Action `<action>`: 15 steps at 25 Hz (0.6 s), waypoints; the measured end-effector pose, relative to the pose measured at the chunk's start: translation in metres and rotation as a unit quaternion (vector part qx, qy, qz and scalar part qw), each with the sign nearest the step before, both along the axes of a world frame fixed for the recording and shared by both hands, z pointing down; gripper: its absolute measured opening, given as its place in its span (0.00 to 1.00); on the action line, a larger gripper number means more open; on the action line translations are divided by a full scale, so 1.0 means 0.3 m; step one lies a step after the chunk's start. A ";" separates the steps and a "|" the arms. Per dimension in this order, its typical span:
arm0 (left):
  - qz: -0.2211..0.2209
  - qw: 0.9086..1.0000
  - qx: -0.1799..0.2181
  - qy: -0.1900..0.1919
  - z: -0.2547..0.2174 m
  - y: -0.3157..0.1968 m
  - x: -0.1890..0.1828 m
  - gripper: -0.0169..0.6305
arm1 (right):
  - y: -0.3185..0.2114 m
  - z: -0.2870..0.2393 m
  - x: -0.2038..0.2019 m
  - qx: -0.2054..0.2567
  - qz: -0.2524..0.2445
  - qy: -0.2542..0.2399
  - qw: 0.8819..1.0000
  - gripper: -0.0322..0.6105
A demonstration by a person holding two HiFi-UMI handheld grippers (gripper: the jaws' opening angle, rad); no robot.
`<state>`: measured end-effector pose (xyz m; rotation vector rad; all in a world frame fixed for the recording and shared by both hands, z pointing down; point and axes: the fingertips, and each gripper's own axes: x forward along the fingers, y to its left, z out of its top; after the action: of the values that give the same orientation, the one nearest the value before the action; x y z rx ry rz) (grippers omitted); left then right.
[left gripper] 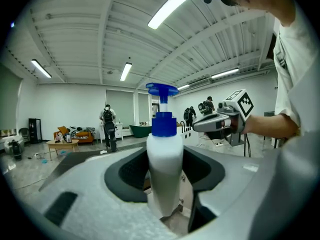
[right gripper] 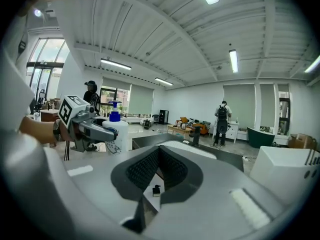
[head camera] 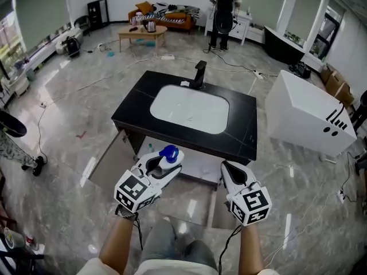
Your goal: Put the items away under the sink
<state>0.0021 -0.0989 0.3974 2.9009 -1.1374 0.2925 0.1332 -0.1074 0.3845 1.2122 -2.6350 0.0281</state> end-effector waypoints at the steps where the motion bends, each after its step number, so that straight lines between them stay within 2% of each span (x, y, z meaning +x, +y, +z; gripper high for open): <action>1: 0.002 1.000 -0.003 0.004 0.054 -0.011 -0.001 0.35 | -0.015 0.049 -0.006 -0.001 0.001 -0.003 1.000 0.06; 8: -0.001 1.000 -0.020 0.014 0.433 -0.116 -0.033 0.35 | -0.137 0.387 -0.021 -0.006 0.014 0.003 1.000 0.06; 12: -0.008 1.000 -0.013 0.014 0.630 -0.176 -0.055 0.34 | -0.186 0.577 -0.002 0.009 0.031 0.030 0.999 0.06; 15: -0.013 1.000 0.002 0.010 0.794 -0.223 -0.077 0.34 | -0.219 0.742 -0.009 0.023 0.026 0.016 0.999 0.06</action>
<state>-0.0210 -0.1657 0.6354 2.8820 -1.1738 0.2603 0.1304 -0.1732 0.6070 1.2855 -2.5900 -0.0426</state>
